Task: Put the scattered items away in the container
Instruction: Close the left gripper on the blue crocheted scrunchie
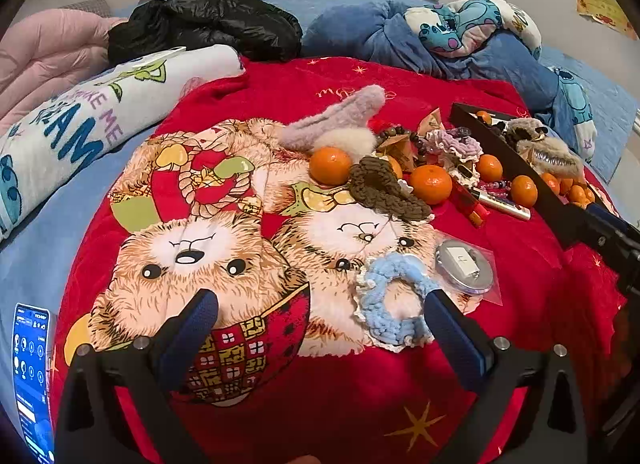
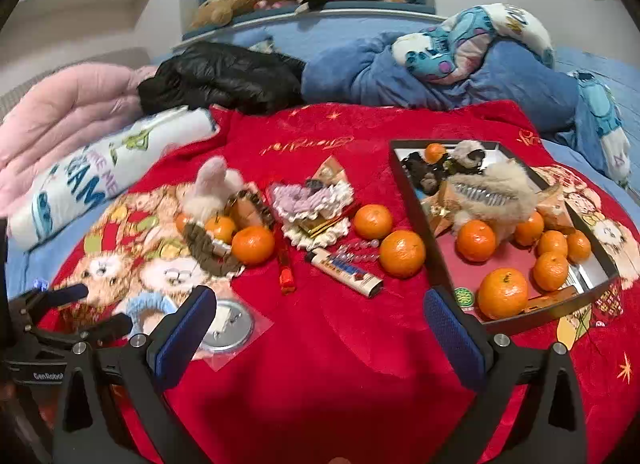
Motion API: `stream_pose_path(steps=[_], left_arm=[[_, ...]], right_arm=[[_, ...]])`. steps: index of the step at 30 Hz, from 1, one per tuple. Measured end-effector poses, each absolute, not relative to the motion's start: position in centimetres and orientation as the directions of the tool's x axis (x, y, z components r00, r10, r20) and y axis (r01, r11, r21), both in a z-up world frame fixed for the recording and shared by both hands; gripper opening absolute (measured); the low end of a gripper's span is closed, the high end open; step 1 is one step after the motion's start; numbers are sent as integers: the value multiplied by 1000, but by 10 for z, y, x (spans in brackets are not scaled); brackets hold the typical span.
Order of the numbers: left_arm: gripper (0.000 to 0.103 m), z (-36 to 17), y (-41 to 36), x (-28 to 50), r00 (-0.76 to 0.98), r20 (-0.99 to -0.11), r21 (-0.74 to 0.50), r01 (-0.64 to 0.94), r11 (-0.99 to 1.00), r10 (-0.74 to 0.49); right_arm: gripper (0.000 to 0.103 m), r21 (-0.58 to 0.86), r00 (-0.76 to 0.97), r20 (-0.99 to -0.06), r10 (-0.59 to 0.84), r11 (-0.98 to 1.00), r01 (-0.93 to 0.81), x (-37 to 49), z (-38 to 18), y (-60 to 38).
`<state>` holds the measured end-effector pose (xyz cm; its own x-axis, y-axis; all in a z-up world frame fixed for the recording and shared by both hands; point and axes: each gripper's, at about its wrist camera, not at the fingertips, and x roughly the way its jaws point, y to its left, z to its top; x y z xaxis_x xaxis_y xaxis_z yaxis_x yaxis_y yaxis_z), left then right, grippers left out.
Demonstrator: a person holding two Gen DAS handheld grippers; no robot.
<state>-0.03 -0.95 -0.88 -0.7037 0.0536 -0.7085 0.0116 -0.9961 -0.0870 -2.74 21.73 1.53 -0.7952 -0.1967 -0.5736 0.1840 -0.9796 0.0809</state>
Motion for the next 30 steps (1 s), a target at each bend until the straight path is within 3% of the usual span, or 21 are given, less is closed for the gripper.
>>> stream_pose_path(steps=[30], left_arm=[[103,-27,5,-20,-660,-751,-10,11,-1000,0]], right_arm=[[103,165,-784,-561,-265,-964,208,-28,20,233]])
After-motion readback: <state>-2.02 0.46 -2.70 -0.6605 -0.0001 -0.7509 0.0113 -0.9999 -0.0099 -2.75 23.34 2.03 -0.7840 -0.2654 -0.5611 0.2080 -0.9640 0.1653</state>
